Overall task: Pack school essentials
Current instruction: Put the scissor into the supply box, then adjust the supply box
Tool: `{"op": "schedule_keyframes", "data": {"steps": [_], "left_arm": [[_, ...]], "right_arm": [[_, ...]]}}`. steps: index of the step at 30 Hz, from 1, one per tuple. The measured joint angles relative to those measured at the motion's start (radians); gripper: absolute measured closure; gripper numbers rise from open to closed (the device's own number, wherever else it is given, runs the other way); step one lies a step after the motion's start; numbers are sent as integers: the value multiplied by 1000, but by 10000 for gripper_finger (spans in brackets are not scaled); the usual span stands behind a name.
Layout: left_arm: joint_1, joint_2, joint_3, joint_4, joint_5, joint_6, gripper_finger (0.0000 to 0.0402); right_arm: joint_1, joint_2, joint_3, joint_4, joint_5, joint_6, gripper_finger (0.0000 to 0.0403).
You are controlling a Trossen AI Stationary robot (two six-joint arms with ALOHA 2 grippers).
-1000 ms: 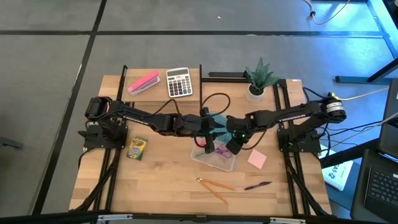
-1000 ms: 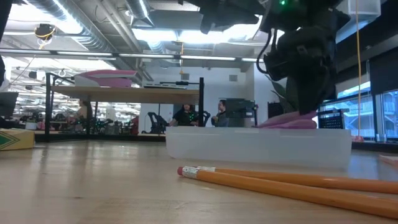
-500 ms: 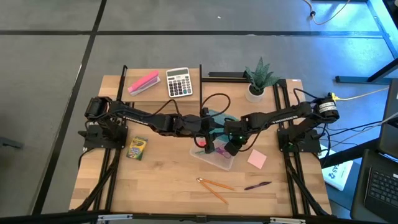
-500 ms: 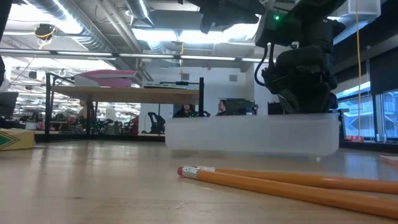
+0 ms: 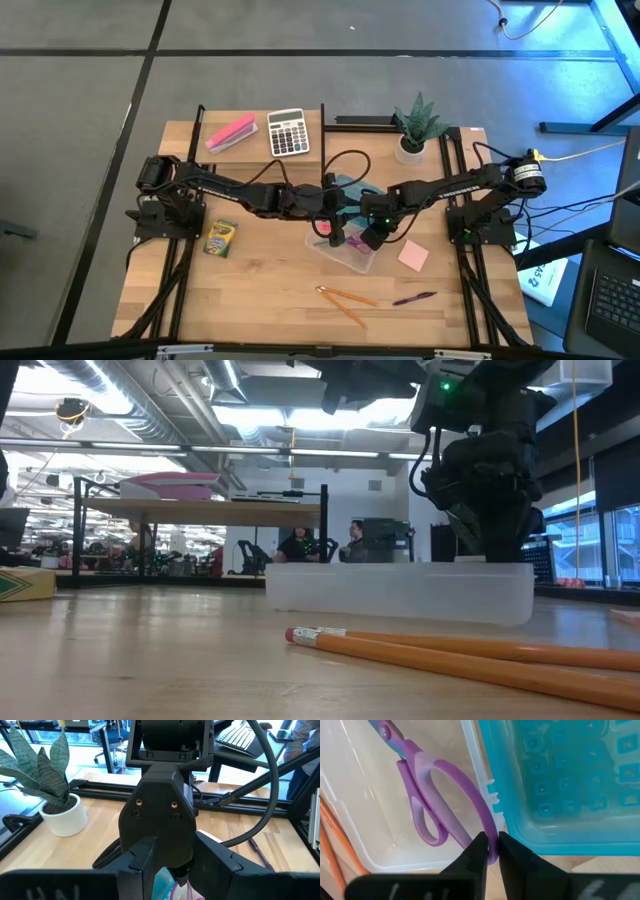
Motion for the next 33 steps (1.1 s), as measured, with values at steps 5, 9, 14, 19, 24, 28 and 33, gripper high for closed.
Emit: {"op": "schedule_keyframes", "data": {"steps": [5, 9, 14, 19, 24, 28, 33], "left_arm": [[0, 0, 0, 0, 0, 0, 287], [0, 0, 0, 0, 0, 0, 287], [0, 0, 0, 0, 0, 0, 287], [0, 0, -1, 0, 0, 0, 287], [0, 0, -1, -1, 0, 0, 287], [0, 0, -1, -6, 0, 1, 287], [-1, -6, -1, -9, 1, 2, 287]], "right_arm": [[0, 0, 0, 0, -1, -5, 351], [0, 0, -1, -2, -1, -24, 323], [0, 0, -1, -1, -18, -22, 291], [0, 0, -1, -1, -22, -20, 286], [-1, -6, 0, -1, -19, -3, 286], [2, -33, 17, -11, 19, -3, 286], [37, -81, 42, 14, 78, -26, 286]]}}
